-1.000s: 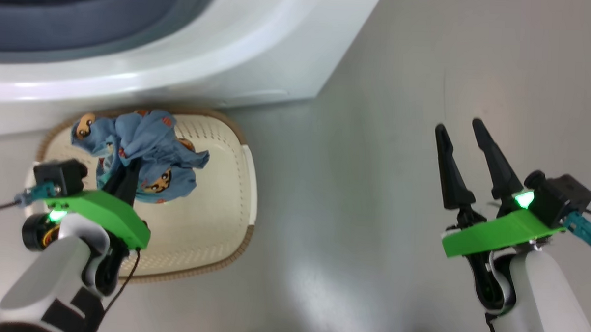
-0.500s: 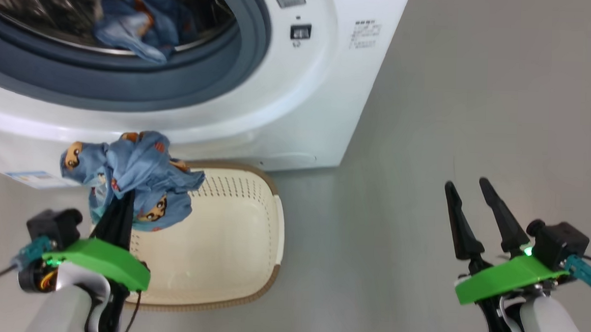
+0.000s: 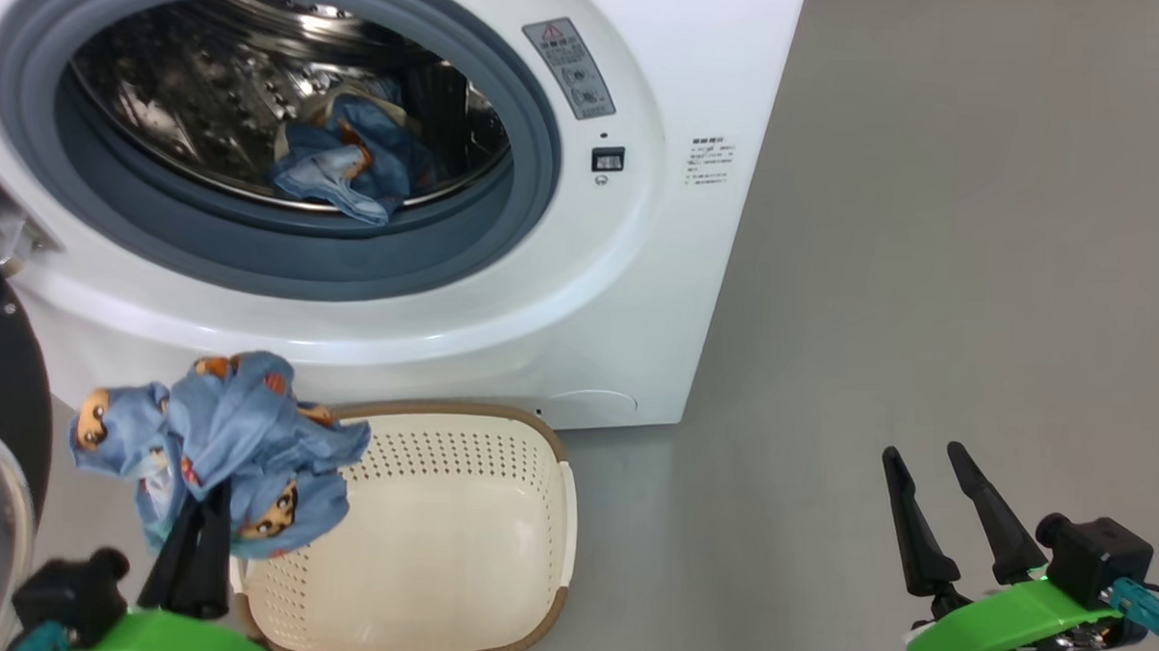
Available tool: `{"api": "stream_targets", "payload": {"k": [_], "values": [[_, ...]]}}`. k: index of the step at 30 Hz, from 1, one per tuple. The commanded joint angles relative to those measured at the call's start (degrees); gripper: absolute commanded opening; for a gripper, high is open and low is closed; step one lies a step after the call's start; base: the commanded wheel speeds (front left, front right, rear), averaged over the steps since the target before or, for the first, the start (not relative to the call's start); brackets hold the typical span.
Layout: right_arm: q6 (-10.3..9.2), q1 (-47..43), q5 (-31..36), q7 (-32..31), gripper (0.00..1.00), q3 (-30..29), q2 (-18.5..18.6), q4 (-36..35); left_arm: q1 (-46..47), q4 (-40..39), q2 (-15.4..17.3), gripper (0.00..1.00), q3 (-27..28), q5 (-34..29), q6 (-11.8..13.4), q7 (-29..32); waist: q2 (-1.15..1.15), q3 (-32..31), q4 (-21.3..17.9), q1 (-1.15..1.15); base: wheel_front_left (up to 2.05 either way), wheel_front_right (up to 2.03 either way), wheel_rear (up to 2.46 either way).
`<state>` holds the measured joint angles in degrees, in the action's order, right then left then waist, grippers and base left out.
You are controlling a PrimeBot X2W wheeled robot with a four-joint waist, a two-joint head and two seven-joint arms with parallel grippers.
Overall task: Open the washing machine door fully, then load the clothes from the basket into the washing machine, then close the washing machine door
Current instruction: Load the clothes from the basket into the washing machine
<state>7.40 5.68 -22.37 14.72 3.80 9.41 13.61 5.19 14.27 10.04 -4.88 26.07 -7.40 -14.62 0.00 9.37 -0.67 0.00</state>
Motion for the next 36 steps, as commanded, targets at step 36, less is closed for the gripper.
{"api": "stream_targets", "payload": {"k": [36], "values": [[0.09,6.43,0.13,0.28,1.0,1.37,-3.86,-3.21,29.4,2.2,5.29,0.0,2.77,1.33,-0.09,-0.38,0.0,14.46,-8.14,0.0,0.0,0.0,0.0]]}}
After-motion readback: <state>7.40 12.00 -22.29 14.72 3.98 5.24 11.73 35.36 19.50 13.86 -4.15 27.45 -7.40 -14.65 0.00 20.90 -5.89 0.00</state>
